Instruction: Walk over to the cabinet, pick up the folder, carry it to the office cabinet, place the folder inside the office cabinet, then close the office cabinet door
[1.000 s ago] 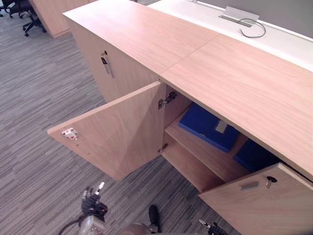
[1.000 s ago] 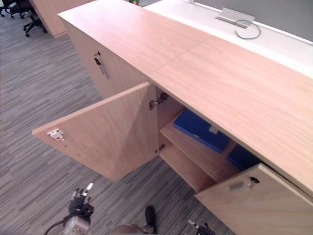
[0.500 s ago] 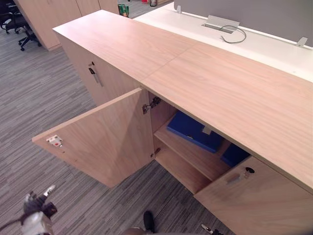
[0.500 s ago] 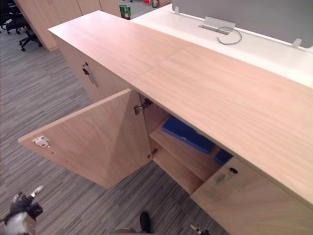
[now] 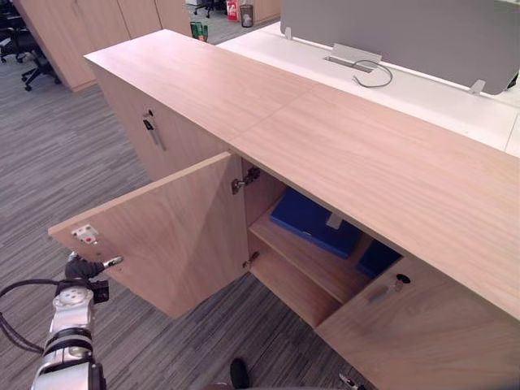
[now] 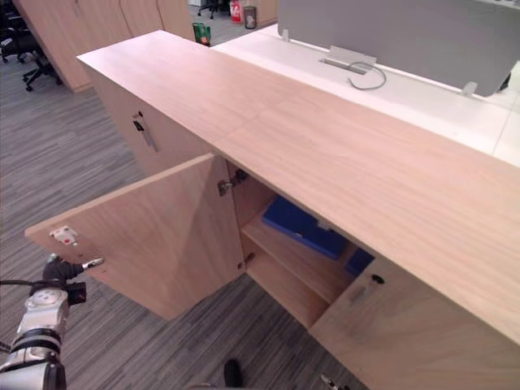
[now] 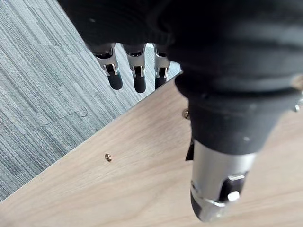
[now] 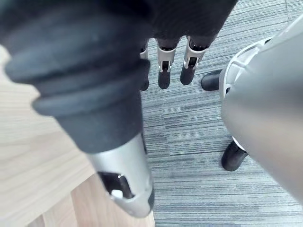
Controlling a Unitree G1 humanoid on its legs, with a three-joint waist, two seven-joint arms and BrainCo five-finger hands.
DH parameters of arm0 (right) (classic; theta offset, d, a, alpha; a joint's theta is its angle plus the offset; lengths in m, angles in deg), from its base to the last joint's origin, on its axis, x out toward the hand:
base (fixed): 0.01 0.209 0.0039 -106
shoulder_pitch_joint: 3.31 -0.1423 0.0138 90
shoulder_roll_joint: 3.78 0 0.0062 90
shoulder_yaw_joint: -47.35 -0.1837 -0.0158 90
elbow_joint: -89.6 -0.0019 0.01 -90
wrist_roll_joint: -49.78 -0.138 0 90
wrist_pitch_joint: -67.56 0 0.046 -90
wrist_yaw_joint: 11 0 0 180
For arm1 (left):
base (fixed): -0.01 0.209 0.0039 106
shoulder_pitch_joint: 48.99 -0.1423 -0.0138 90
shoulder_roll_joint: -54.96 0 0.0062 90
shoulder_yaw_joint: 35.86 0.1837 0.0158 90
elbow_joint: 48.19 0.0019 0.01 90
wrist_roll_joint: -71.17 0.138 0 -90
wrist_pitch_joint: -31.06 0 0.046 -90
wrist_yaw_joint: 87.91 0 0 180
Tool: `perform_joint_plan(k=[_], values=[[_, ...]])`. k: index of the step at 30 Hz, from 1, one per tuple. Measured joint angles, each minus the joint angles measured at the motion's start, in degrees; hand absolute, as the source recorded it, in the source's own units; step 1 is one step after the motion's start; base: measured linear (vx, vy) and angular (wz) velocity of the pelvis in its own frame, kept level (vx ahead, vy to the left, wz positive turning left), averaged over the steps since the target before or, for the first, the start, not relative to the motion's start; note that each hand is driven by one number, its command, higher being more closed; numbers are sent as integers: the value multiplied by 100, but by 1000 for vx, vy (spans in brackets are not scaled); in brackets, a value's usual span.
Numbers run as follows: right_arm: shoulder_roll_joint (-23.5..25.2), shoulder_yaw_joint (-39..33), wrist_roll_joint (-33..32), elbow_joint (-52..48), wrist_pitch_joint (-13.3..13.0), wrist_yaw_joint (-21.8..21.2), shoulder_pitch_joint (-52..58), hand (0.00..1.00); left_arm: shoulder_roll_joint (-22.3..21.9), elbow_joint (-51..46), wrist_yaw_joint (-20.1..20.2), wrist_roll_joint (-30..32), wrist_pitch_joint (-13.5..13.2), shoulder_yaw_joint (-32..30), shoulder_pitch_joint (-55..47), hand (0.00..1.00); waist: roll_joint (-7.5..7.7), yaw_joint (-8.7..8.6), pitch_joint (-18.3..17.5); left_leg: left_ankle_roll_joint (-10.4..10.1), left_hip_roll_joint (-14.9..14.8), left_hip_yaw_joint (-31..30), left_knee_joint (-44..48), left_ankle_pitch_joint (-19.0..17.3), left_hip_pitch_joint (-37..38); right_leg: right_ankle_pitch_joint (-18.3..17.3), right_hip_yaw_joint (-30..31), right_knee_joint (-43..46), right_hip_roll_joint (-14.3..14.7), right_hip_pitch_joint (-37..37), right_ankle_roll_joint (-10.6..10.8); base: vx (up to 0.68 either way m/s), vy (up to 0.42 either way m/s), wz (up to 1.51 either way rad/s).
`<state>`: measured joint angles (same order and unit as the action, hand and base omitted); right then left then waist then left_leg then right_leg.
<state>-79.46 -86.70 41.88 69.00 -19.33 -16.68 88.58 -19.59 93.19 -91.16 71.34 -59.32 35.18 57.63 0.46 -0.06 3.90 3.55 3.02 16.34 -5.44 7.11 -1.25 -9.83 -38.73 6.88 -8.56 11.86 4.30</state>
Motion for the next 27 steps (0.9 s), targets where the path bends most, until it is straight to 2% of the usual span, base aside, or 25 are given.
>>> perform_joint_plan(k=[6, 10, 14, 16, 19, 23, 24, 25, 26, 27], values=[[-2, -375, 2, 6, 2, 2, 1, 0, 44, 9, -43, -149, 1, 491, 69, 0, -7, 32, -3, -12, 7, 7, -6, 22, -57, -2, 18, 77, -83, -83, -3, -78, 39, 0], [-54, -418, 8, 2, 2, 3, 38, 0, 131, -16, -37, -142, 1, 1373, 62, 0, -33, 114, 12, -11, 31, 0, -8, -21, -7, -13, 35, 206, -151, -74, -13, -94, 57, 5], [-144, -424, 74, 12, 3, 19, 33, 0, 167, -897, 75, 12, -10, 2376, -415, 0, -155, 119, 45, -14, 106, 25, -6, -18, -121, -32, -34, 163, -213, -92, -19, -111, 69, 36], [-226, -420, 278, 12, 2, 19, -9, 0, 62, -1187, 202, 308, -35, 2824, -620, 0, -227, 124, 39, -15, 163, 22, -6, -17, -181, -79, -70, 190, -266, -120, 43, -96, 77, 43], [-313, -402, 517, 11, 1, 19, -109, 0, -331, -1595, 402, 634, -100, 3643, -872, 0, -298, 131, 16, -16, 235, 14, -5, -17, -281, -129, -209, 285, -343, -170, 125, -81, 73, 42], [-428, -391, 712, 117, -8, 21, -348, 0, -798, -2440, 956, 922, -397, 4918, -962, 0, -325, 128, 29, -18, 319, 8, 2, -18, -479, -140, -211, 381, -398, -357, 171, -82, 108, 28], [-515, -397, 716, 310, -5, 23, -509, 0, -1025, -2780, 1155, 1032, -475, 5312, -963, 0, -324, 112, 25, -130, 379, 22, 7, -174, -507, -131, -211, 372, -447, -383, 161, -60, 111, 7], [-510, -404, 720, 353, -8, 22, -539, 0, -1133, -2892, 1248, 1031, -576, 5419, -971, 0, -274, 92, -10, -349, 423, 158, 55, -414, -552, -79, -216, 317, -522, -432, 112, -21, 154, -12], [-440, -361, 751, 461, -38, 15, -642, 0, -1264, -3242, 1396, 1024, -771, 5543, -995, 0, -24, 92, -12, 439, 333, 328, 940, -528, -853, 100, -191, 475, -921, -618, 140, 39, 62, -43], [-442, -351, 782, 505, -43, 14, -677, 0, -1329, -3411, 1443, 1023, -862, 5612, -1021, 0, -86, 150, -36, 556, 116, 65, 1257, -600, -896, 97, -179, 665, -929, -647, 201, 97, 47, -63]])
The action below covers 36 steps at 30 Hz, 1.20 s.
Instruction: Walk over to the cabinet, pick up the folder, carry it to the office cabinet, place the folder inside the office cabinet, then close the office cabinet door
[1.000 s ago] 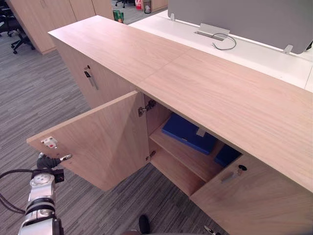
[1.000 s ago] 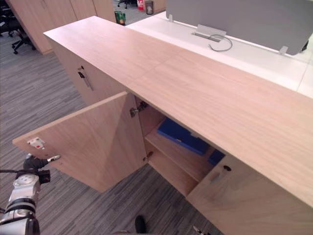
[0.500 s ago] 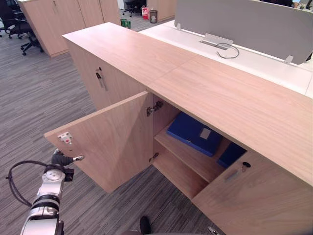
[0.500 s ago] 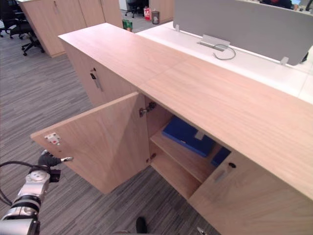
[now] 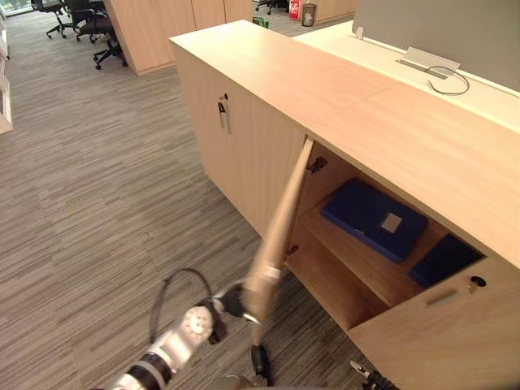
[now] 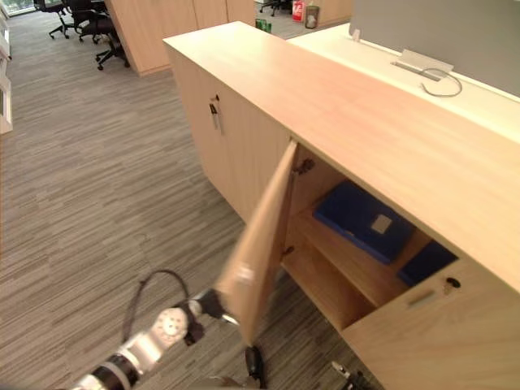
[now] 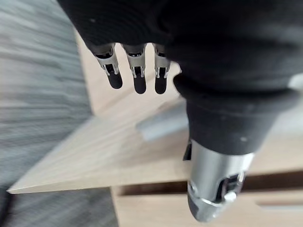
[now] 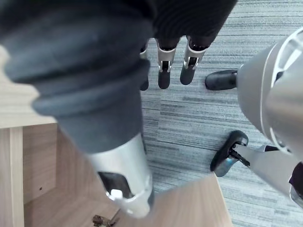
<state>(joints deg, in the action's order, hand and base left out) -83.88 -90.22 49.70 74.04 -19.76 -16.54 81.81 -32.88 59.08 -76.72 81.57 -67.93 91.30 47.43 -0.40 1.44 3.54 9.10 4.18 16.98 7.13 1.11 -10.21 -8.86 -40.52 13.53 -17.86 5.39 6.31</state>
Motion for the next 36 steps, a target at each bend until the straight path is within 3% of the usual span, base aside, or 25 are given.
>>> perform_joint_plan(k=[1, 3, 9, 15, 21, 24, 26, 31, 34, 36], values=[[6, 38, 57, -12, -14, -14, 52, 0, -183, -221, 70, -35, -65, 75, -3, 0, -52, -73, -58, -192, 106, -38, -142, 8, 146, 184, -21, -175, -49, 52, 44, 110, 19, -57], [11, 153, 129, -8, -15, -37, 264, 0, -299, -761, 138, -208, -203, 128, -26, 0, -73, -120, -120, -131, 201, -20, -382, 62, 266, 421, -21, -527, 17, 199, 46, 70, 101, -20], [8, 539, 151, 55, -20, -45, 690, 0, -329, -1227, 228, -446, -266, 121, -427, 0, -80, -116, -245, -217, 298, -168, -695, 189, 333, 421, -113, -624, 19, 192, 13, -20, 33, 13], [14, 1110, 153, -74, -46, -63, 576, 0, -335, -1228, 418, -716, -250, 129, -829, 0, -87, -155, -268, -504, 218, -219, -1241, 544, 566, 415, -133, -645, 191, 194, -2, -83, -36, 2], [80, 1173, 126, -199, -61, -91, 493, 0, -440, -1049, 417, -1184, -201, -11, -1029, 0, -41, -189, -227, -560, -47, 129, -1241, 587, 667, 415, 182, -759, 401, 150, -8, -108, -59, -32], [88, 1348, 109, -296, -62, -105, 470, 0, -801, -174, 293, -1531, -136, -742, -1027, 0, -17, -209, -198, -579, -267, 578, -1243, 575, 736, 416, 611, -755, 531, -35, -26, -89, -80, -81], [120, 1386, 47, -316, -61, -103, 552, 0, -1063, 669, 56, -1852, -40, -1494, -986, 0, 20, -317, -172, -685, -447, 798, -1242, 580, 781, 467, 800, -958, 724, -41, -97, -53, -126, -58], [296, 1397, -140, -473, -82, -99, 698, 0, -1229, 2527, -564, -2000, 90, -3052, -994, 0, 123, -347, -121, -978, -823, 1485, -1215, 523, 1044, 570, 1437, -1296, 1092, -32, -160, -12, -169, -79], [289, 1389, -296, -498, -119, -94, 693, 0, -1206, 3150, -734, -2282, 158, -3888, -1026, 0, 226, -348, -27, -1125, -1399, 1928, 18, -125, 831, 584, 1756, -1317, 1264, -46, -182, 22, -179, -87], [233, 1356, -353, -518, -178, -95, 677, 0, -1222, 3271, -812, -2519, 175, -4293, -1122, 0, 140, -312, 0, -1036, -1956, 2034, 1069, -633, 666, 603, 1890, -1310, 1474, -15, -231, 114, -221, -93]])
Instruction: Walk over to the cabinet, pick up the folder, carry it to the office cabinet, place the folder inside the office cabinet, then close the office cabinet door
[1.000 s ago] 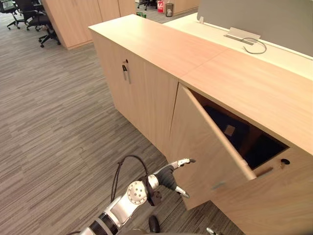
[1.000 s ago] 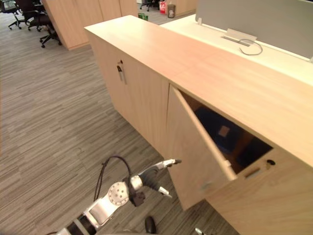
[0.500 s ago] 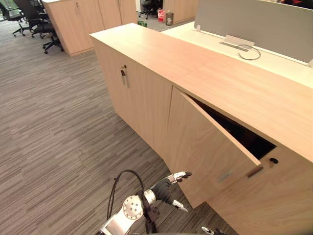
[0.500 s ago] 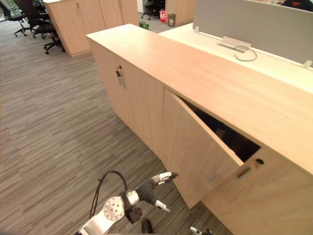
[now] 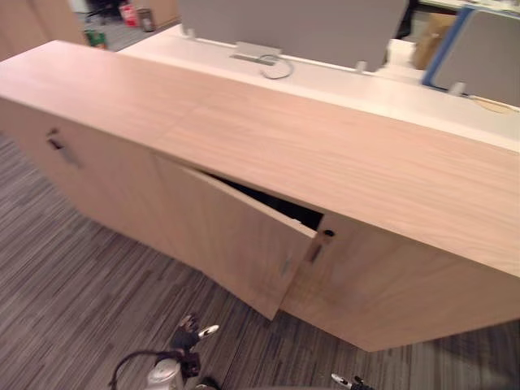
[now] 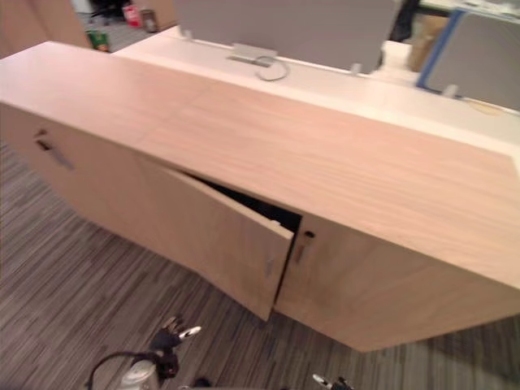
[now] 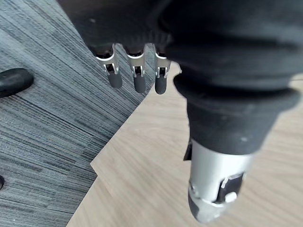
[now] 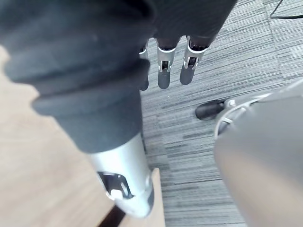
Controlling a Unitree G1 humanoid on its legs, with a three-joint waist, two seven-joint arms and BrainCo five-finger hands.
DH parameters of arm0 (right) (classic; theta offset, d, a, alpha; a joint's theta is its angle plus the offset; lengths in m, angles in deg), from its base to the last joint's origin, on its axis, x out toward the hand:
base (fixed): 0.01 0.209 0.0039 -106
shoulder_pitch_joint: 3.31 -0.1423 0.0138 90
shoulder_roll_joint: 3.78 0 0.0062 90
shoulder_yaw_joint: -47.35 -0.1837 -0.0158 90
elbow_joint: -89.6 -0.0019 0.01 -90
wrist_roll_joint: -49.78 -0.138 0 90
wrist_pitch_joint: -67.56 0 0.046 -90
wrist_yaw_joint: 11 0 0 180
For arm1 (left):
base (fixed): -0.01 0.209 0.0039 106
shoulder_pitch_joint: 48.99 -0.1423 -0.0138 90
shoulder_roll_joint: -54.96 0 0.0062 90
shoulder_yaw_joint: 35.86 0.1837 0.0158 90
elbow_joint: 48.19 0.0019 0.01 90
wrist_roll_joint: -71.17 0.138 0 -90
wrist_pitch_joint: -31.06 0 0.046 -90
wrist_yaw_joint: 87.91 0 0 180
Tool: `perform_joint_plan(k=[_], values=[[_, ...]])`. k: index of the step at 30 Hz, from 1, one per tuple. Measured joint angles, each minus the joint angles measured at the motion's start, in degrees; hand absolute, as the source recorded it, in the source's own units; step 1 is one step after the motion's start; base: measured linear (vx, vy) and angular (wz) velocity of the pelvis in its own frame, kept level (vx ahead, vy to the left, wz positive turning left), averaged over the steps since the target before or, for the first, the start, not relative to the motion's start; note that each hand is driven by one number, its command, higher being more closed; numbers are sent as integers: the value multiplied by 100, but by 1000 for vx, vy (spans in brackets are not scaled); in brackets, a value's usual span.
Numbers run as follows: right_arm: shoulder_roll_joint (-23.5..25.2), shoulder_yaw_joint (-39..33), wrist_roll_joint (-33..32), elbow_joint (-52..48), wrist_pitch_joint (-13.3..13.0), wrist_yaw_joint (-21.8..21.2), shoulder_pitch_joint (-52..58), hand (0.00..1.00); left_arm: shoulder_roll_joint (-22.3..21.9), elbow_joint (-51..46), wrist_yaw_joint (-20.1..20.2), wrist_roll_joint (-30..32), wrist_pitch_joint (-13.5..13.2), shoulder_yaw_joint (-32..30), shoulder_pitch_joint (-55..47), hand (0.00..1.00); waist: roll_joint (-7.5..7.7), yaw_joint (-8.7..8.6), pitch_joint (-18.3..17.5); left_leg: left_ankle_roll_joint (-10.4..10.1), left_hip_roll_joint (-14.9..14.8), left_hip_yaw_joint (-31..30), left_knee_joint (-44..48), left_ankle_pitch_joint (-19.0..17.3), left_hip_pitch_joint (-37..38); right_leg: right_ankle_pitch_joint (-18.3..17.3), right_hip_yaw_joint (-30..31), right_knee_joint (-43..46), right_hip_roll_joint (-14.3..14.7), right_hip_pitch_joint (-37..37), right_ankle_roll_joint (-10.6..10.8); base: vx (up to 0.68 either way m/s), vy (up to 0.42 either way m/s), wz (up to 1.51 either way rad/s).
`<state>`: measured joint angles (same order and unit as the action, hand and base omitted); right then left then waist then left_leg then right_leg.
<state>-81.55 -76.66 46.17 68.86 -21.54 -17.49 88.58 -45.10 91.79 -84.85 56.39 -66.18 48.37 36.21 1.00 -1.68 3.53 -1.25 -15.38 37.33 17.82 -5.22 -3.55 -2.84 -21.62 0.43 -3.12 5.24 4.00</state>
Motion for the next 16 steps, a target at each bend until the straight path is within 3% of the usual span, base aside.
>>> perform_joint_plan(k=[2, 3, 5, 7, 8, 12, 14, 16], values=[[-37, -15, -38, -8, -40, 8, 0, 0, 1, 24, -142, -133, -46, -207, -7, 0, -28, 16, 47, 92, -277, -556, 828, -126, -315, 22, 183, 10, 101, 18, -143, 130, -155, -72], [-90, 43, -154, 0, -60, 29, -25, 0, -35, 26, -215, -150, -162, -243, 5, 0, -8, 72, 111, -160, -68, -1683, 1044, -480, -604, -41, 376, 24, 67, 10, -294, 92, -31, -61], [-201, 49, -214, 21, -95, 46, -56, 0, -107, 32, -258, -190, -240, -246, -54, 0, -97, 139, 207, -331, 416, -3079, 700, -797, -608, -43, 615, 94, 21, 7, -294, 51, 51, -62], [-228, 180, -216, 20, -120, 48, -129, 0, -108, 33, -257, -342, -302, -266, -159, 0, -151, 183, 289, -349, 788, -3864, 211, -804, -478, -47, 830, 191, -56, -9, -287, 23, 230, -73], [-197, 311, -212, 22, -160, 49, -195, 0, -106, 155, -250, -425, -364, -430, -227, 0, -218, 281, 348, -301, 998, -4178, -61, -388, -237, -85, 1119, 281, -91, -35, -203, 20, 234, -78], [102, 489, -197, 22, -192, 32, -99, 0, -119, 587, -130, -662, -393, -759, -333, 0, -61, 281, 286, -212, 1234, -3945, -60, -425, -111, -90, 1214, 298, -351, -14, -149, 5, 219, -28], [241, 498, -209, 8, -224, 29, -88, 0, -200, 839, -73, -781, -334, -889, -542, 0, -47, 288, 178, -27, 1324, -3711, -359, -358, 101, -17, 1337, 226, -473, -40, -32, -2, 126, -49], [231, 650, -225, -8, -246, 29, -9, 0, -239, 985, -52, -810, -318, -948, -662, 0, -49, 279, 58, 21, 1402, -3540, -701, -231, 283, 34, 1465, 141, -549, -55, 52, 4, 53, -40]])
